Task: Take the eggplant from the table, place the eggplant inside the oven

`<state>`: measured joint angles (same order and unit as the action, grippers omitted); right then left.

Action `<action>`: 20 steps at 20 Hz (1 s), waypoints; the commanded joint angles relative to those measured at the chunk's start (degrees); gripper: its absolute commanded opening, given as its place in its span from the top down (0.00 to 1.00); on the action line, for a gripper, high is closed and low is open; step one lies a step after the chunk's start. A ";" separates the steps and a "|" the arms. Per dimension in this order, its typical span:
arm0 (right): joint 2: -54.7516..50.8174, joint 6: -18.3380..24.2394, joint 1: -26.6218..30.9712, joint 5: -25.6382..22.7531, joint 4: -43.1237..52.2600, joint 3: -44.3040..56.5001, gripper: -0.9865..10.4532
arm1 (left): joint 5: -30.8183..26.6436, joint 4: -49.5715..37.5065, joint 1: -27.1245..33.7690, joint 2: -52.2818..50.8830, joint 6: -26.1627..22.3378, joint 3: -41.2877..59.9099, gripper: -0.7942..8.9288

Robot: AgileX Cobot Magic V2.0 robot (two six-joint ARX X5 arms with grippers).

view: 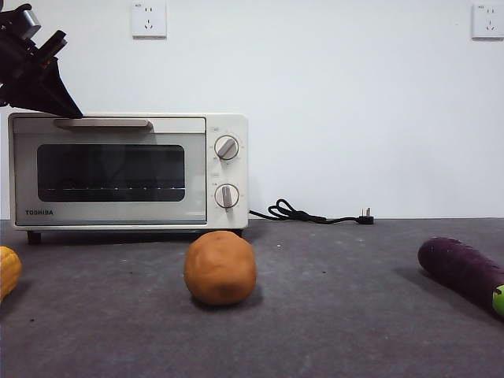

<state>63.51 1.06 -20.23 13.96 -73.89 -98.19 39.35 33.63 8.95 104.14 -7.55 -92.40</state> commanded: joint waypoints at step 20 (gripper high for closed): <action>0.09 -0.42 -0.09 0.17 0.57 -0.15 0.47 | -4.00 19.02 -6.43 1.86 -7.96 2.45 0.92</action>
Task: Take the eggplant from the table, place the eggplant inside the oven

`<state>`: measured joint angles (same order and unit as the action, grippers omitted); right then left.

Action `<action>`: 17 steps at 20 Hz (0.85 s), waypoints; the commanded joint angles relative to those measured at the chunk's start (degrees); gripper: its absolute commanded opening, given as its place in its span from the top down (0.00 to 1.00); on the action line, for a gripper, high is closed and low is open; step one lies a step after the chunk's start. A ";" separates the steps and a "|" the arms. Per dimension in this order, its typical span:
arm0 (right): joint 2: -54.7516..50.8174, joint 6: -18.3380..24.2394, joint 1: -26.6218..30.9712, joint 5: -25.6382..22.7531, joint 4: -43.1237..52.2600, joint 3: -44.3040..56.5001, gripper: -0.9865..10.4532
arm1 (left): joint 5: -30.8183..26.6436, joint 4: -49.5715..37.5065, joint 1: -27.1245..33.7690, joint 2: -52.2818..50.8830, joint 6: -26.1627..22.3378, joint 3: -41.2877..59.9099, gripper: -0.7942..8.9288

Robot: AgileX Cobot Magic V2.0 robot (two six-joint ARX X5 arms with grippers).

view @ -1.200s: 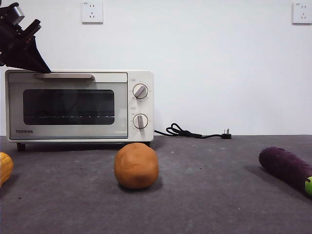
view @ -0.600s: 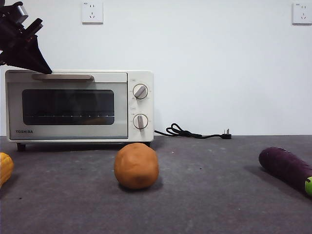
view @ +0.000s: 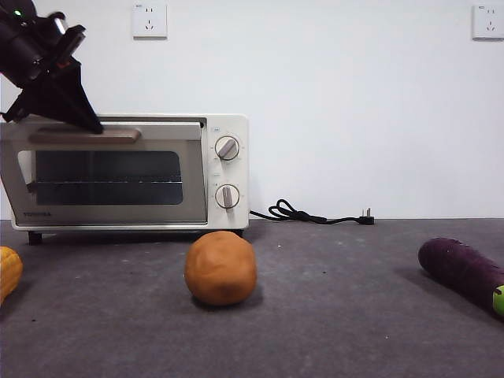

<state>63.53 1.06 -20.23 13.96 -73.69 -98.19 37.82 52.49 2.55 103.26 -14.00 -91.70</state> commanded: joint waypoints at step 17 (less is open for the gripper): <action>0.07 -0.39 -0.09 0.20 0.15 -0.15 0.47 | -1.40 12.79 -1.53 2.27 -2.71 1.73 0.92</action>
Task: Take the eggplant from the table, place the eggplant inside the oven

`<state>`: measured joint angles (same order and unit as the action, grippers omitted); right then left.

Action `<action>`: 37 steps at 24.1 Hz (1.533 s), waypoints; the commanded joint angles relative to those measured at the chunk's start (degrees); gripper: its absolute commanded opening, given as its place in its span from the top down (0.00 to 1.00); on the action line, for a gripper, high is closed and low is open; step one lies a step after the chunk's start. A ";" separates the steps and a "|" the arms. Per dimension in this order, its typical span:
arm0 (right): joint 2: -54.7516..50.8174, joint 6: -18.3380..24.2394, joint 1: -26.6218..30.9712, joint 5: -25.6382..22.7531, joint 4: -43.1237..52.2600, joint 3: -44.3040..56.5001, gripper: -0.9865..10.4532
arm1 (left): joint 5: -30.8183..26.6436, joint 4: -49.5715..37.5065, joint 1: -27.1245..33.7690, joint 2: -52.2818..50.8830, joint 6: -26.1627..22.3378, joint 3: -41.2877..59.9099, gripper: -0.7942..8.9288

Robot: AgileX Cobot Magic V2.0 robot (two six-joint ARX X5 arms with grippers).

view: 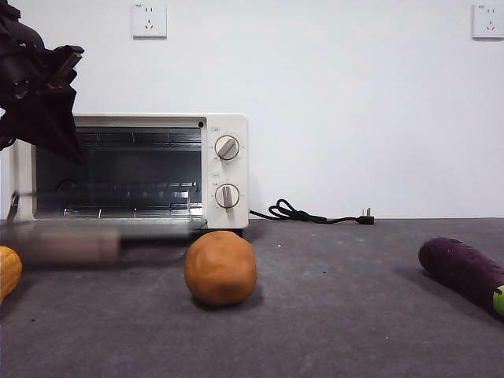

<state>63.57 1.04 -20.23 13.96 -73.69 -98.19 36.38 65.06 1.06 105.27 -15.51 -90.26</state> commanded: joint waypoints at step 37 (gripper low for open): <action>2.60 -0.37 -0.09 -2.05 -3.54 -0.11 0.47 | -18.34 -0.04 2.47 -60.11 1.38 17.99 0.92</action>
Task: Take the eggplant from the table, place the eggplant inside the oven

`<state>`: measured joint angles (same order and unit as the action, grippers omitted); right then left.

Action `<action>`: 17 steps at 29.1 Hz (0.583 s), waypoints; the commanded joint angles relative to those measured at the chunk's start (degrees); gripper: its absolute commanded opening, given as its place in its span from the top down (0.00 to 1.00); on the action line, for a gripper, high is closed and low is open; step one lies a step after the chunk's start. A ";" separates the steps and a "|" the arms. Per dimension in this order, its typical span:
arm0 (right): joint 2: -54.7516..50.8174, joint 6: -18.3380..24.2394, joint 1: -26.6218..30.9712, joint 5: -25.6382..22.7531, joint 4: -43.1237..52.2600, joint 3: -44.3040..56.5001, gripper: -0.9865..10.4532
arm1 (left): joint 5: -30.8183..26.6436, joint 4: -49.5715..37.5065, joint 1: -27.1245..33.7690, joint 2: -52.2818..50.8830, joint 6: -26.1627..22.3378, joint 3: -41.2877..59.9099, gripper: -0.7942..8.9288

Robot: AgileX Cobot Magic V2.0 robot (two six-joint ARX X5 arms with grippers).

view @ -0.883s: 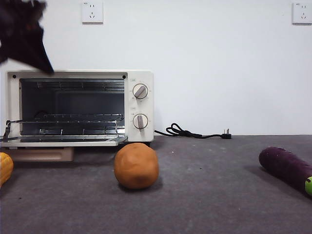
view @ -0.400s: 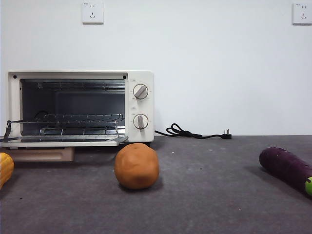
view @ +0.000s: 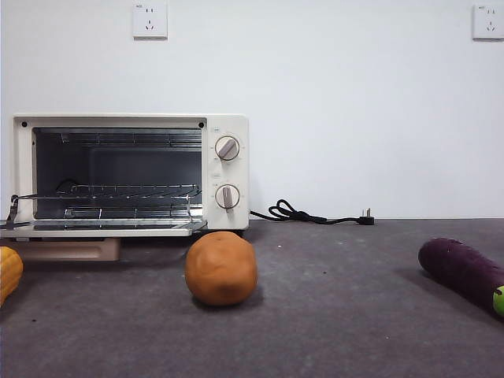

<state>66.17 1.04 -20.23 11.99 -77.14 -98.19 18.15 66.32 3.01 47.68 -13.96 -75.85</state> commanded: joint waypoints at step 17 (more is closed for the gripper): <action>4.87 -5.38 -0.07 -4.31 19.52 36.24 0.47 | 0.24 -1.64 1.36 -9.42 1.62 6.88 0.92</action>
<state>70.57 -3.20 -20.23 7.86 -57.89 -62.87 18.17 64.95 4.19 38.46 -12.97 -69.06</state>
